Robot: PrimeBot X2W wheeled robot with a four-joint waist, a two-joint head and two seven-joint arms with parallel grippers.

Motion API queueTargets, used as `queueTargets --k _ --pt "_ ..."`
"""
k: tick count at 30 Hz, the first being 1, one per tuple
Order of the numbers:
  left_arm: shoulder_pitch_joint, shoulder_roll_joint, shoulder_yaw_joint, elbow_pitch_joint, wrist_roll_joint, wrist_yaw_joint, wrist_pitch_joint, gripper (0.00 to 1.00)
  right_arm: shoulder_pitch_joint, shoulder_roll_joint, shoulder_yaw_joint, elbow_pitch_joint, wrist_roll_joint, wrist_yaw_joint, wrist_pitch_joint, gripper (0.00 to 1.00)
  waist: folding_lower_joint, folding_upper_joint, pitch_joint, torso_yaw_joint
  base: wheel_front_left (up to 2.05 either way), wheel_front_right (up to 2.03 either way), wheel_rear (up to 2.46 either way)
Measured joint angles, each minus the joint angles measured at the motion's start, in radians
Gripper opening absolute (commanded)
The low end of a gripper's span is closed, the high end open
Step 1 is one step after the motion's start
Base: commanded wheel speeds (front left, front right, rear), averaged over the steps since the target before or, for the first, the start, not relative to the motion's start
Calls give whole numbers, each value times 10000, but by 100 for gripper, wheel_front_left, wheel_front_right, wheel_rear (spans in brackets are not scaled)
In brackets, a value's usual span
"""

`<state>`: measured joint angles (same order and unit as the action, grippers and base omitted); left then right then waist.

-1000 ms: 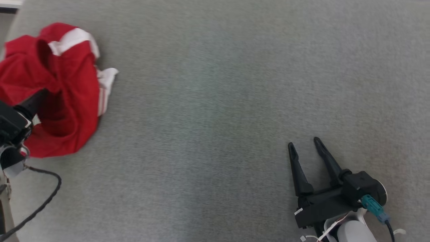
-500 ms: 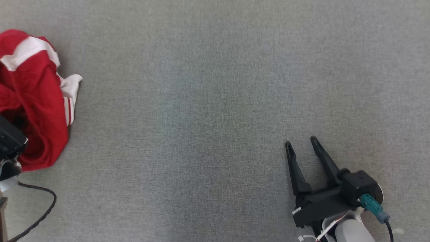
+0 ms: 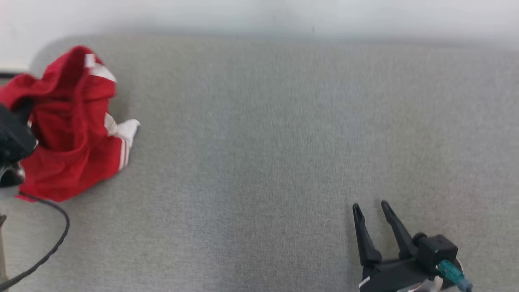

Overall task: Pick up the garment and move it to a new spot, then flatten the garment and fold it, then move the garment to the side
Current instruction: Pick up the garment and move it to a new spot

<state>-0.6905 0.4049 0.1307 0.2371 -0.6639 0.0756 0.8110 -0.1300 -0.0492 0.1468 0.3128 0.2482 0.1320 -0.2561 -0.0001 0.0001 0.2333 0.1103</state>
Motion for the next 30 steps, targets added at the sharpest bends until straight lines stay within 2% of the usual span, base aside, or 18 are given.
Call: queueTargets --k 6,14,20,25,30 --pt "-663 -146 -562 -228 2 -424 88 0 555 2 -86 182 341 0 -42 100 -1 -1 -1049 58 0 0 0" --pt "-1633 -1106 -1638 -414 -249 -796 531 0 1132 0 -466 61 441 0 -65 100 -3 -2 -2233 -259 0 0 0" --pt "-1795 -2203 -2326 -573 -782 -1131 621 0 1286 4 -508 -111 397 0 -73 100 -1 -2 -2617 -1016 0 0 0" --pt "-1739 -2731 -2719 -566 -888 -1273 560 0 1360 4 -395 -435 203 -2 31 100 1 -1 -2728 -1874 0 0 0" --pt "-1450 -2964 -3195 12 -456 -1289 -230 0 1455 -2 -410 -704 153 -2 221 100 0 -2 -2739 -2759 0 0 0"
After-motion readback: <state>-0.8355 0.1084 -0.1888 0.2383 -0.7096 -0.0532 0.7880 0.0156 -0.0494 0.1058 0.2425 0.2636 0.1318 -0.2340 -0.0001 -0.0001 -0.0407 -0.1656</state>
